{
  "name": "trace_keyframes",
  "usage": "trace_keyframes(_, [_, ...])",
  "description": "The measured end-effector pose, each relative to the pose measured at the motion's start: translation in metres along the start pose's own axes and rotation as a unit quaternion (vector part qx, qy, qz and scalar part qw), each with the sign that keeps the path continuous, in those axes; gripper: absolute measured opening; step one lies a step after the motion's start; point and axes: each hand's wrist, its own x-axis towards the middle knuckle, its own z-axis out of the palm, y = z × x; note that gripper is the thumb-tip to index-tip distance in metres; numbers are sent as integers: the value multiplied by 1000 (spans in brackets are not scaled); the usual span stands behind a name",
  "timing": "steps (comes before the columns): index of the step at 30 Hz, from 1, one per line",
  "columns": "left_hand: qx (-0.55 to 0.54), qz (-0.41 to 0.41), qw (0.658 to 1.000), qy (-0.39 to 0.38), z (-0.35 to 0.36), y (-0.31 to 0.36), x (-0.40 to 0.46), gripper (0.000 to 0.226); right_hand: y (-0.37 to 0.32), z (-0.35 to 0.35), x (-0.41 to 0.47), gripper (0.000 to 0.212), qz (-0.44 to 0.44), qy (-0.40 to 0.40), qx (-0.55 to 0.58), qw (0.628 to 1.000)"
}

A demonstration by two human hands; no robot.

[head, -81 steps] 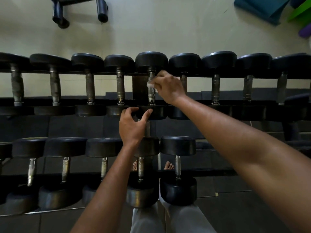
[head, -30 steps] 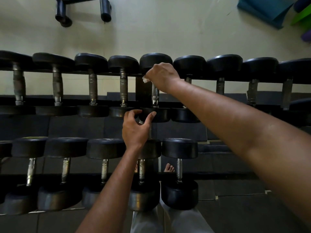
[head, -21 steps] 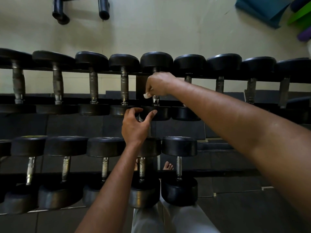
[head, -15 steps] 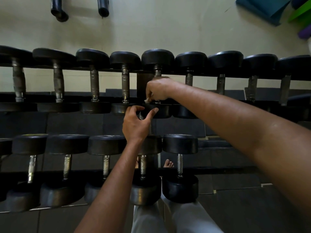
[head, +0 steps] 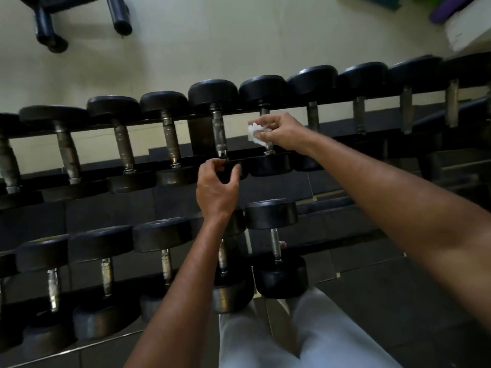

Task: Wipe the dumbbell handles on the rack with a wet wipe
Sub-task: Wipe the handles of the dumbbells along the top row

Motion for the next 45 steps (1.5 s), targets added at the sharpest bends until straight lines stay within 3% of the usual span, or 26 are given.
trace_keyframes(3, [4, 32, 998, -55, 36, 29, -15, 52, 29, -24, -7, 33, -5, 43, -33, 999])
trace_keyframes(6, [31, 11, 995, -94, 68, 42, -27, 74, 44, -36, -9, 33, -12, 70, -95, 993])
trace_keyframes(12, [14, -41, 998, -34, 92, 47, -32, 73, 60, -49, 8, 23, -102, 18, -224, 969])
trace_keyframes(17, [12, -54, 998, -35, 93, 48, -31, 73, 66, -42, 16, 22, -174, -55, -361, 915])
trace_keyframes(21, [-6, -55, 998, -31, 96, 45, -33, 73, 64, -46, 20, 19, -195, -44, -390, 899])
trace_keyframes(25, [4, -55, 998, -24, 97, 44, -34, 74, 50, -28, 33, 19, -256, -22, -480, 839])
trace_keyframes(29, [7, -41, 999, -30, 98, 39, -33, 75, 34, -4, 46, 16, -252, -10, -545, 800])
trace_keyframes(32, [14, -40, 999, -32, 97, 37, -31, 75, 31, -7, 39, 13, -229, -8, -519, 823])
trace_keyframes(35, [15, -41, 999, -30, 97, 36, -30, 75, 56, -32, 28, 8, -149, 3, -428, 891])
trace_keyframes(38, [9, -37, 999, -30, 97, 35, -32, 76, 81, -46, 24, 16, -53, -1, -274, 960])
trace_keyframes(45, [11, -33, 999, -35, 98, 36, -33, 78, 85, -38, 49, 4, 4, -53, -245, 968])
